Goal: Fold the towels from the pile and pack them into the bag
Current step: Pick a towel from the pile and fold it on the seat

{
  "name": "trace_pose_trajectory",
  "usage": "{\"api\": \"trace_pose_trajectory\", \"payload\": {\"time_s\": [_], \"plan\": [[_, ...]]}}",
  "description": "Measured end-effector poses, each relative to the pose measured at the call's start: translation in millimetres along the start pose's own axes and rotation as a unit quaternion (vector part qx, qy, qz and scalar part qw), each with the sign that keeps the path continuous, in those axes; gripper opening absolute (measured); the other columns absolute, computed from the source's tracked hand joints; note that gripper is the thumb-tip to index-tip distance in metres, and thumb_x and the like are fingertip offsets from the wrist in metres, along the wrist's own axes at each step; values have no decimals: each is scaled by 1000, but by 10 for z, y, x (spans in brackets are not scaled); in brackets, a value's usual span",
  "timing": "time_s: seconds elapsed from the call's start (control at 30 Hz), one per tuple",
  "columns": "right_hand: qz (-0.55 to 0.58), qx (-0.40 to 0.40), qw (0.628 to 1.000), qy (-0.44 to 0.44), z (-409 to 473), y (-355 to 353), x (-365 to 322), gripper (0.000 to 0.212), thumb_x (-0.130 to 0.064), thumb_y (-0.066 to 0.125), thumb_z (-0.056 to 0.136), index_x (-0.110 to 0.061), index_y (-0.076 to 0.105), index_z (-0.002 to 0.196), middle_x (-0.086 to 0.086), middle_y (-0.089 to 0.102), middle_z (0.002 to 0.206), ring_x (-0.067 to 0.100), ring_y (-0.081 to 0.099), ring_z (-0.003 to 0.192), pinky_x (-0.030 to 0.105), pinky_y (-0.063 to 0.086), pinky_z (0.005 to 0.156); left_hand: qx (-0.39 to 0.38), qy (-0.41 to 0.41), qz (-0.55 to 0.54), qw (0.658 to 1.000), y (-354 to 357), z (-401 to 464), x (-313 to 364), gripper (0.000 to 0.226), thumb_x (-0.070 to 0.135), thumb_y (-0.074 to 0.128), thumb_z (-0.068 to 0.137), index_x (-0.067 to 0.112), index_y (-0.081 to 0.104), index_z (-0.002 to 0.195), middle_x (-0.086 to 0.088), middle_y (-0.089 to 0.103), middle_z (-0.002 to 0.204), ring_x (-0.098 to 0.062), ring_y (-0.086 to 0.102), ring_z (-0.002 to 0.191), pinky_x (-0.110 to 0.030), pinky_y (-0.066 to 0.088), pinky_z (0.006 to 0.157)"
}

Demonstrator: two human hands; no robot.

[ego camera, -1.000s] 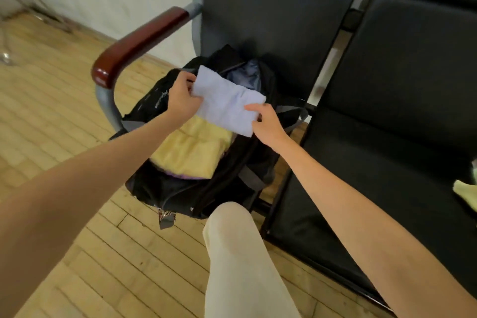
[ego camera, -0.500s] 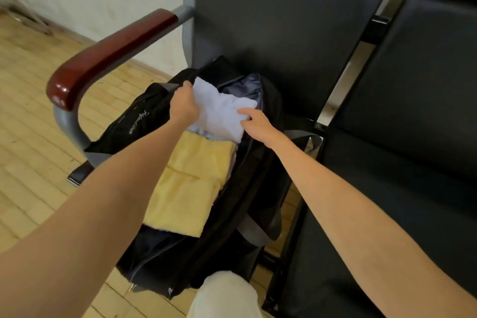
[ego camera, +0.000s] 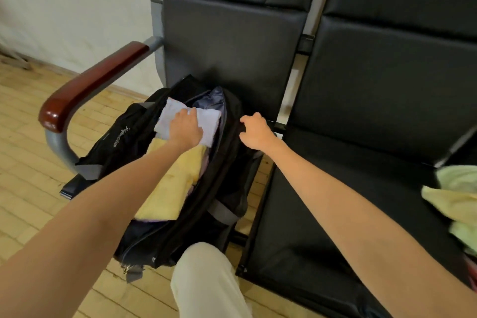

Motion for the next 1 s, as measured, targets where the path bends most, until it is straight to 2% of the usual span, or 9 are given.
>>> {"api": "trace_pose_trajectory", "payload": {"time_s": [0.13,0.27,0.43,0.6,0.73,0.87,1.0], "plan": [[-1,17,999,41,-617,-313,511,32,-9,52,87,0,54,119,19,46,120,38,46,113,47,44,95,5,73,-17,997,-87,-380,581,47,17,55,88,1,42,131,-26,47,125,-43,46,114,-46,43,86],[-38,46,993,97,-1294,-587,1091,40,-11,53,90,-1,48,129,20,42,131,38,44,119,45,41,101,-11,114,-50,992,-127,-785,1303,55,18,58,88,3,38,138,-23,46,129,-41,45,119,-47,42,94],[-65,64,981,171,-2142,-820,1977,45,-14,54,91,-4,46,134,19,42,133,37,42,123,43,41,102,-71,177,-79,979,190,-1324,2248,62,20,60,88,8,34,143,-20,43,135,-37,43,124,-44,42,99],[-96,99,961,238,-3083,-1008,2945,39,-16,55,85,-1,53,121,20,52,120,37,51,113,41,44,94,-131,252,-68,956,474,-1790,3216,64,20,58,90,10,28,146,-16,40,140,-34,40,128,-44,40,103],[-107,134,938,300,-3788,-1173,3610,55,-12,56,85,-5,39,136,20,38,137,38,37,125,43,34,104,-167,311,-63,934,638,-2051,3969,64,18,56,91,10,27,147,-16,39,141,-33,40,128,-43,40,104],[-92,217,907,348,-4273,-1391,4172,63,-8,49,89,-10,24,147,20,16,154,42,18,139,47,20,113,-182,361,-58,913,836,-2275,4633,66,17,55,92,12,24,149,-14,33,147,-32,37,132,-43,38,106],[-34,277,894,351,-4518,-1459,4618,66,-6,43,90,-14,16,150,19,10,156,45,18,139,52,21,113,-193,408,-74,889,997,-2471,5244,62,19,53,93,8,24,147,-17,39,142,-34,41,128,-45,38,104]]}}
Point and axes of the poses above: each hand's wrist, its own z-axis towards the middle knuckle, its own y-axis out of the palm, x = y × z, the point moved 1 cm from there along z, towards the middle knuckle
